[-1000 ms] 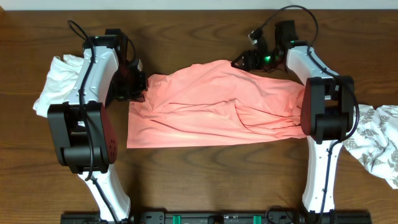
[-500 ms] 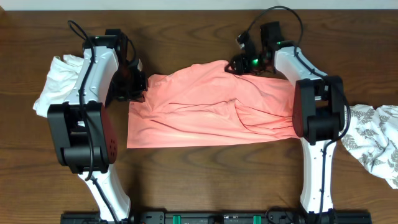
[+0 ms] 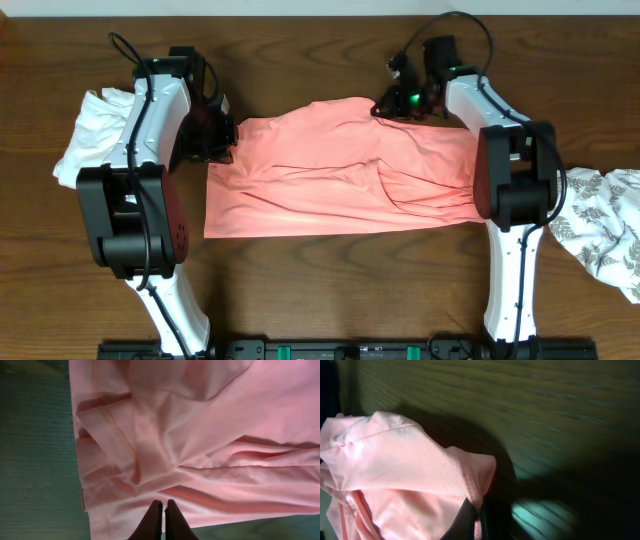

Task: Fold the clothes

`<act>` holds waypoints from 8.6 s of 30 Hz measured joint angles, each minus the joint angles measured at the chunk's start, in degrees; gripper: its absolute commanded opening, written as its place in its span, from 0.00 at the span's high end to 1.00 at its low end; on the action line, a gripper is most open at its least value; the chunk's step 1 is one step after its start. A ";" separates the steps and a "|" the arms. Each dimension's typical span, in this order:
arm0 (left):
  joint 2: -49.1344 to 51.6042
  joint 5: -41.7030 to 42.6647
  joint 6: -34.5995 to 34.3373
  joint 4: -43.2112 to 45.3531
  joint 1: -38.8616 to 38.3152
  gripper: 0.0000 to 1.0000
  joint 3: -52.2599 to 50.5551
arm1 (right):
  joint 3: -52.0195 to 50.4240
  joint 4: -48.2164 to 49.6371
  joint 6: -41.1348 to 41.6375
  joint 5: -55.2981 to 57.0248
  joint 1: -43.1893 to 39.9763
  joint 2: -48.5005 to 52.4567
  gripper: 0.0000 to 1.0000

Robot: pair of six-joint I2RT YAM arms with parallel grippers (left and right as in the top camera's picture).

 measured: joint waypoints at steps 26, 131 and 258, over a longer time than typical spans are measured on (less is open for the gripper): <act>1.31 7.80 -0.83 15.45 -0.17 0.43 -0.28 | -0.02 -14.29 0.39 7.50 2.80 -9.99 0.99; 1.38 0.20 -1.01 0.33 3.65 0.94 -0.46 | -0.02 -41.51 -7.30 20.63 0.04 -12.63 0.81; -1.36 3.50 3.74 12.68 -7.39 0.78 -18.34 | -9.40 -35.60 -4.50 29.70 -3.48 -11.74 0.82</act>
